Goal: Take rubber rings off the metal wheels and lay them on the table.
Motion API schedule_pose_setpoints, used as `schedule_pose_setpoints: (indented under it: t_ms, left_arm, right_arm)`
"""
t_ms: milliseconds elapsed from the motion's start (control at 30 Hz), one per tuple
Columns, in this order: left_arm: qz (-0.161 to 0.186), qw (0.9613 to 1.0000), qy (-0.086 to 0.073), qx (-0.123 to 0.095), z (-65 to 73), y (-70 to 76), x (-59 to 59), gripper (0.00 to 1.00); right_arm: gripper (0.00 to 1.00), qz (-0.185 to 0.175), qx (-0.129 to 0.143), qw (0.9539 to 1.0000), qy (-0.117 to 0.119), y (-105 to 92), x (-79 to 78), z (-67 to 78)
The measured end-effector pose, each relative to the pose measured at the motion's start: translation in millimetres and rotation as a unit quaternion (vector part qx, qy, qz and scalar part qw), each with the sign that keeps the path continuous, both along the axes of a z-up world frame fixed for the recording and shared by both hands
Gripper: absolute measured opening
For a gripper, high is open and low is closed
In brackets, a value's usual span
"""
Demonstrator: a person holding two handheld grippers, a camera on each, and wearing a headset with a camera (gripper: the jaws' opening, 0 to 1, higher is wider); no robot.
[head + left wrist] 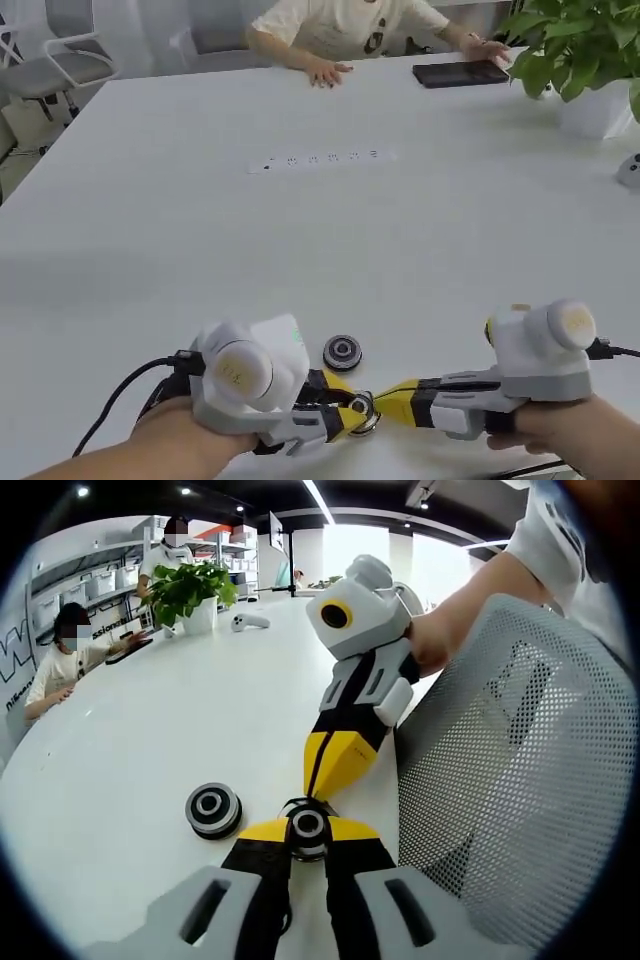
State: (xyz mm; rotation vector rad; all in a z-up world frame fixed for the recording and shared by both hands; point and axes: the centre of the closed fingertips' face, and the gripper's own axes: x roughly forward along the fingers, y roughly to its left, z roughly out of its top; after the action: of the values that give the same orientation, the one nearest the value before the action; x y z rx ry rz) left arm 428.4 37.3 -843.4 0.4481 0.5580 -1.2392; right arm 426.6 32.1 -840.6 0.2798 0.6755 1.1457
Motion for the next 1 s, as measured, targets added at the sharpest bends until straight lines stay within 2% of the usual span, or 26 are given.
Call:
schedule_pose_setpoints:
  t_ms: [233, 300, 333, 367, 400, 467, 733, 833, 1000]
  left_arm:
    - [-0.001, 1.0000, -0.001, 0.001, 0.0, -0.2, -0.5, 0.07]
    - [-0.001, 1.0000, -0.001, 0.001, 0.1, -0.3, -0.6, 0.07]
    - [-0.002, 1.0000, -0.002, 0.001, 0.1, -0.3, -0.6, 0.07]
    - [0.000, 1.0000, -0.002, 0.000, 0.0, -0.2, -0.4, 0.07]
    - [0.001, 1.0000, -0.001, -0.002, -0.4, 0.2, -0.5, 0.07]
    - [0.000, 1.0000, -0.001, -0.001, 0.0, 0.3, -1.1, 0.07]
    - [0.001, 1.0000, -0.001, -0.002, -0.2, 0.9, -0.3, 0.07]
    - [0.001, 1.0000, -0.001, -0.003, 0.1, 0.7, -0.1, 0.07]
    - [-0.001, 1.0000, -0.002, -0.003, 0.3, 0.6, 0.2, 0.08]
  right_arm:
    - [0.00, 0.009, 0.005, 0.9999, 0.000, 6.4, -3.7, 2.2]
    - [0.00, 0.024, 0.026, 0.9994, 0.004, 14.0, -9.1, 8.7]
    - [0.00, 0.030, 0.061, 0.9977, -0.004, 22.9, -12.1, 21.8]
    - [0.00, 0.020, 0.053, 0.9984, -0.003, 26.1, -8.8, 22.1]
    - [0.00, 0.034, 0.017, 0.9987, -0.034, 23.4, -6.4, 14.8]
    - [0.00, 0.030, 0.025, 0.9990, -0.021, 22.6, -6.7, 15.7]
    - [0.00, 0.020, 0.019, 0.9991, -0.031, 16.1, -4.6, 12.6]
    - [0.00, 0.015, 0.006, 0.9992, -0.035, 9.1, -2.5, 7.2]
    - [0.00, 0.009, -0.001, 0.9994, -0.035, 3.8, -1.3, 5.3]
